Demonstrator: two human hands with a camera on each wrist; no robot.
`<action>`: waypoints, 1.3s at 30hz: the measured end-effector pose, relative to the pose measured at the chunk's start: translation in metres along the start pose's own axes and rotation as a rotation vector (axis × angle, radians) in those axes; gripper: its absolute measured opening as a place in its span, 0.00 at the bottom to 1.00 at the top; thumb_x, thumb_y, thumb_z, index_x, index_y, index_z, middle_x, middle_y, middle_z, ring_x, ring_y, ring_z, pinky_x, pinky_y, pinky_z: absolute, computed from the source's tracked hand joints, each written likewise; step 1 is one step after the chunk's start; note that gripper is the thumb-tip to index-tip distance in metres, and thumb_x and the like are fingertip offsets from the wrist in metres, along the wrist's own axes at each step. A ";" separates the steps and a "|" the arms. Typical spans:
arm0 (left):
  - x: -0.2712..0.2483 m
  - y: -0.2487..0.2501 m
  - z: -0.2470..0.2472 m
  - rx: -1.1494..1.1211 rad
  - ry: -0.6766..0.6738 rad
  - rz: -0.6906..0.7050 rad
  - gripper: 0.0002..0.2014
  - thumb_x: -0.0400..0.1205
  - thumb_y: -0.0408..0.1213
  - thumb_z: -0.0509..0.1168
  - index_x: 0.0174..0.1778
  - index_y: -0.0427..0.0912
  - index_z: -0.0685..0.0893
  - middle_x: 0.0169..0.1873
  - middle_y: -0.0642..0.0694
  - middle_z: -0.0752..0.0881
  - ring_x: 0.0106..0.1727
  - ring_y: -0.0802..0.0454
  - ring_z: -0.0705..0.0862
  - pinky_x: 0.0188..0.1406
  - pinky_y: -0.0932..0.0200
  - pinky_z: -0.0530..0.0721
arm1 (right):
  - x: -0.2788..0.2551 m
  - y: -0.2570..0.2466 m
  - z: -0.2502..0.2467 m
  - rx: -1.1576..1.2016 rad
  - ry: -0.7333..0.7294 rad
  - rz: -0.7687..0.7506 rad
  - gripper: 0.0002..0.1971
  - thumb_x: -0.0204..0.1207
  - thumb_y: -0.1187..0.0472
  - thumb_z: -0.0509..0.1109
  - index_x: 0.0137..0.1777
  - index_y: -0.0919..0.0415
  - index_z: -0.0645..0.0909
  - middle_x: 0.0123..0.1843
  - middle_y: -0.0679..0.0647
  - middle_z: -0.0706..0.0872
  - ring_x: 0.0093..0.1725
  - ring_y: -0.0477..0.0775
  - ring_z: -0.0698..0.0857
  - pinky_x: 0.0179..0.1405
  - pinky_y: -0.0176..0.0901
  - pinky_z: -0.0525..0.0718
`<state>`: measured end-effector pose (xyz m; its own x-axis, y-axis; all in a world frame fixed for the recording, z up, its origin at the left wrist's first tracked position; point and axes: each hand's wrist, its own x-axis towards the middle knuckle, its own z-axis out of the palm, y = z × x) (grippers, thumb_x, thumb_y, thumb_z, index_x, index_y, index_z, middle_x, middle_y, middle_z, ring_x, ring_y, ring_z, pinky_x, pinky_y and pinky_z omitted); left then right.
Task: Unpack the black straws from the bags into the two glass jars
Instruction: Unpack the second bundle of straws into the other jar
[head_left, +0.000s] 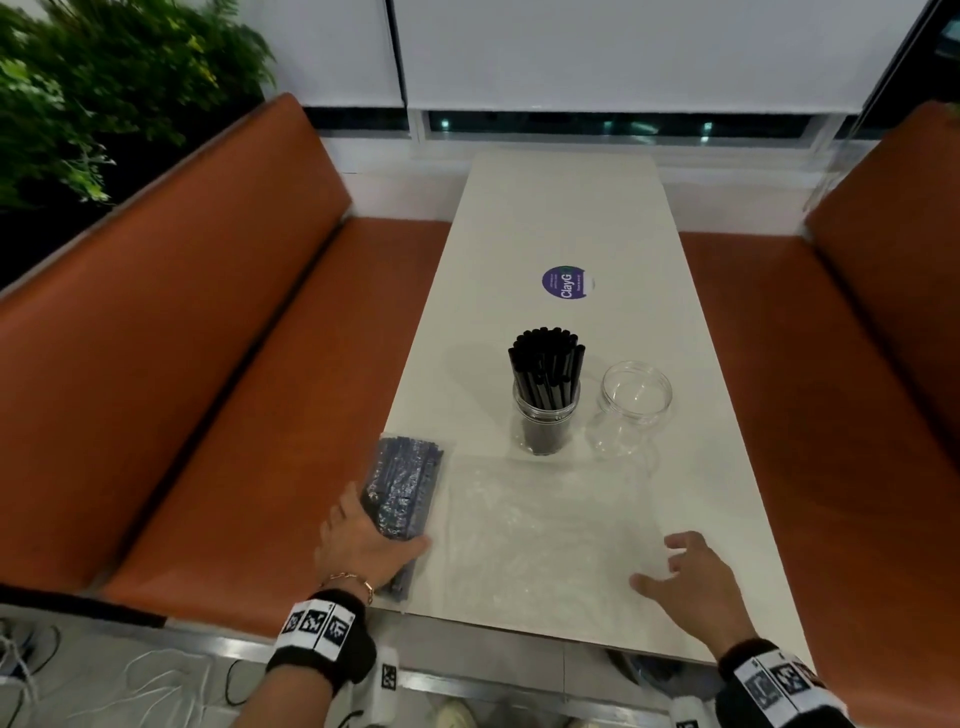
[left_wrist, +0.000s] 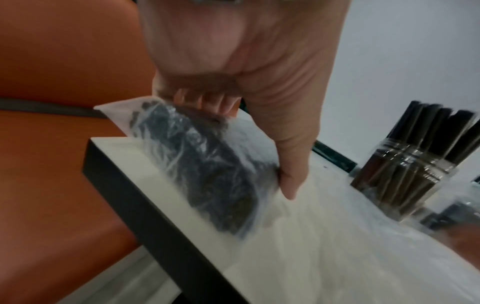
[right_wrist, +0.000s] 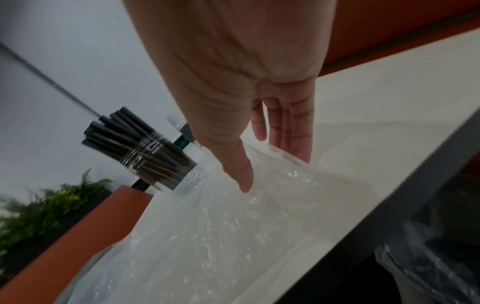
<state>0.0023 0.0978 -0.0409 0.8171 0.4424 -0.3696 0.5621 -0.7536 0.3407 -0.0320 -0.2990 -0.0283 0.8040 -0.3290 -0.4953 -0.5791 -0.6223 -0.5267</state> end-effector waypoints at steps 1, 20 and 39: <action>0.003 0.001 0.000 0.015 -0.011 -0.005 0.72 0.55 0.71 0.81 0.92 0.47 0.54 0.85 0.40 0.70 0.85 0.36 0.71 0.81 0.34 0.76 | -0.001 -0.003 0.001 -0.030 0.012 -0.011 0.38 0.69 0.55 0.89 0.75 0.58 0.73 0.69 0.63 0.85 0.56 0.56 0.84 0.63 0.50 0.84; -0.091 0.098 -0.042 -0.823 -0.084 0.444 0.40 0.57 0.30 0.94 0.54 0.61 0.76 0.51 0.55 0.89 0.42 0.74 0.91 0.27 0.67 0.91 | -0.049 -0.095 -0.063 0.096 0.098 -0.336 0.33 0.72 0.28 0.76 0.70 0.47 0.82 0.67 0.43 0.86 0.62 0.47 0.88 0.63 0.47 0.86; -0.100 0.167 0.045 -0.839 -0.198 0.604 0.45 0.57 0.35 0.95 0.66 0.60 0.78 0.57 0.66 0.91 0.55 0.67 0.93 0.48 0.68 0.92 | -0.050 -0.112 -0.090 0.567 -0.181 -0.715 0.36 0.62 0.55 0.88 0.74 0.49 0.85 0.68 0.42 0.93 0.70 0.43 0.89 0.67 0.38 0.89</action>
<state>0.0092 -0.0941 0.0142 0.9981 -0.0387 -0.0473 0.0381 -0.2103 0.9769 0.0049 -0.2765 0.1182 0.9895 0.1444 0.0025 0.0286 -0.1787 -0.9835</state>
